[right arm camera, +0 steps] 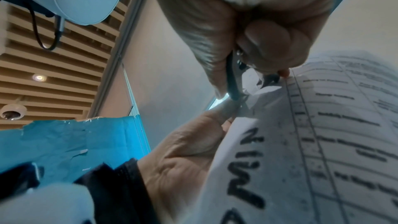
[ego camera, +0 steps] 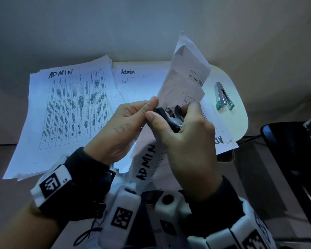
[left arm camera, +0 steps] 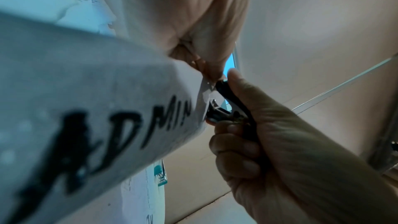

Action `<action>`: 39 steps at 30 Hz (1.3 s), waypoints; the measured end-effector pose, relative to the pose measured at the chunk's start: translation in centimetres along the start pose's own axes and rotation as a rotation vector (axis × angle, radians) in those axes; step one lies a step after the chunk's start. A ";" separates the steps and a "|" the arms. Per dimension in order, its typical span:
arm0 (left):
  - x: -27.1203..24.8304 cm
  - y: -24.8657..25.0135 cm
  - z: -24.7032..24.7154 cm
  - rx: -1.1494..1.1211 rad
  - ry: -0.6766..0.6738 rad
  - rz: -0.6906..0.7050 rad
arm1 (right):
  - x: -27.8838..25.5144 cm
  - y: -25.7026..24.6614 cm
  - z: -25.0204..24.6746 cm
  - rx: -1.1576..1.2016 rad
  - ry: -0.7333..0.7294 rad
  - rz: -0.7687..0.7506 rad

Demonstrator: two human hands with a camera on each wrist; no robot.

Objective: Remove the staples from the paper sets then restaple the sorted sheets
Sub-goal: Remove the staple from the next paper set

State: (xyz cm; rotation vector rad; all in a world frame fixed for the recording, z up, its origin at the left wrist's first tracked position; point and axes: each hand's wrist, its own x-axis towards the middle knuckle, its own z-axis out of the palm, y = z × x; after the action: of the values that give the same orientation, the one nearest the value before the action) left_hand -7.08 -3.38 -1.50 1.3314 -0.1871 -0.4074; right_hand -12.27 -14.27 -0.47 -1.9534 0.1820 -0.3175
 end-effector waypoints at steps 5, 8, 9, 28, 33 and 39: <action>-0.1 0.0 0.4 0.000 0.020 0.020 | 0.0 0.0 -0.2 0.045 -0.013 0.014; -0.2 0.2 0.5 -0.008 0.007 0.036 | 0.0 0.0 -0.4 0.100 -0.005 0.018; -0.2 0.2 0.5 -0.007 0.001 0.039 | 0.0 0.0 -0.4 0.115 -0.002 0.018; -0.1 -0.1 0.9 0.058 0.111 0.116 | 0.2 1.7 -0.3 0.314 0.066 0.007; -0.2 0.7 1.1 0.194 0.091 0.139 | 0.1 1.9 -0.2 0.301 0.074 0.003; 0.0 0.5 1.3 0.176 0.131 0.118 | 0.5 2.2 0.1 0.317 0.085 -0.006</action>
State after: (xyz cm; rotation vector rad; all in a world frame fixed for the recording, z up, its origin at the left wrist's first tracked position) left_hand -7.50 -4.46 -0.66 1.5063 -0.1947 -0.2065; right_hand -11.75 -15.15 -2.51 -1.6291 0.1703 -0.4082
